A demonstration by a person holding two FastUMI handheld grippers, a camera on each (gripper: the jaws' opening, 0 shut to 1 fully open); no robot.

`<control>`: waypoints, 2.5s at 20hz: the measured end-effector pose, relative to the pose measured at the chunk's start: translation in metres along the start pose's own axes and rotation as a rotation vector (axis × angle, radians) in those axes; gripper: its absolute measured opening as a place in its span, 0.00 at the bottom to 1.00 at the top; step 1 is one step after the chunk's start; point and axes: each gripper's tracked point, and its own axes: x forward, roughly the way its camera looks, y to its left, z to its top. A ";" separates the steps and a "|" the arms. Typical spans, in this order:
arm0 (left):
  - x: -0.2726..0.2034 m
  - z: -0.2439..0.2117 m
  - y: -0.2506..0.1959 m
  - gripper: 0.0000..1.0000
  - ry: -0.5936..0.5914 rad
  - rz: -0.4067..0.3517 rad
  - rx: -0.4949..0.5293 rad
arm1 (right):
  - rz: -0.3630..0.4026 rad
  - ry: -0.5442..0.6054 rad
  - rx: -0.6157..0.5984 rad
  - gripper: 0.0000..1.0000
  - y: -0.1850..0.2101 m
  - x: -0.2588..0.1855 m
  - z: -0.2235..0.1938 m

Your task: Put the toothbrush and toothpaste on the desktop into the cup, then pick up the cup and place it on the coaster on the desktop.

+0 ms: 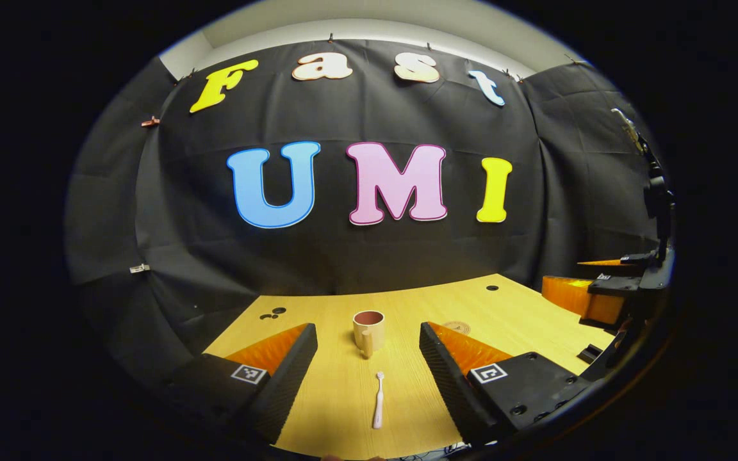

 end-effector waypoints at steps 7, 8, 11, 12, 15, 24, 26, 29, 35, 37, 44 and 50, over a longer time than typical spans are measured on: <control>0.014 -0.013 0.004 0.99 0.048 0.036 -0.050 | 0.031 0.066 -0.008 0.97 0.004 0.029 -0.018; 0.015 -0.013 0.003 0.99 0.053 0.040 -0.060 | 0.038 0.081 -0.007 0.97 0.004 0.035 -0.023; 0.018 -0.018 0.004 0.99 0.068 0.064 -0.074 | 0.062 0.134 -0.012 0.97 0.009 0.052 -0.039; 0.020 -0.019 0.005 0.99 0.073 0.074 -0.074 | 0.067 0.152 -0.018 0.97 0.010 0.057 -0.045; 0.021 -0.022 0.011 1.00 0.080 0.106 -0.075 | 0.087 0.220 -0.033 0.97 0.015 0.073 -0.069; 0.014 -0.053 0.050 1.00 0.188 0.272 -0.080 | 0.089 0.541 -0.053 0.97 0.018 0.101 -0.178; 0.011 -0.059 0.054 1.00 0.223 0.305 -0.092 | 0.085 0.607 -0.056 0.97 0.018 0.103 -0.201; 0.010 -0.074 0.057 1.00 0.267 0.339 -0.095 | 0.065 0.678 -0.071 0.98 0.010 0.105 -0.227; 0.002 -0.096 0.051 1.00 0.332 0.339 -0.083 | 0.039 0.781 -0.087 0.98 0.001 0.109 -0.263; 0.005 -0.095 0.048 0.99 0.334 0.332 -0.083 | 0.035 0.814 -0.076 0.98 0.000 0.107 -0.270; 0.010 -0.090 0.048 0.99 0.322 0.316 -0.077 | 0.059 0.850 -0.053 0.75 0.006 0.105 -0.277; 0.003 -0.094 0.051 1.00 0.327 0.321 -0.073 | 0.076 0.896 -0.047 0.39 0.007 0.105 -0.277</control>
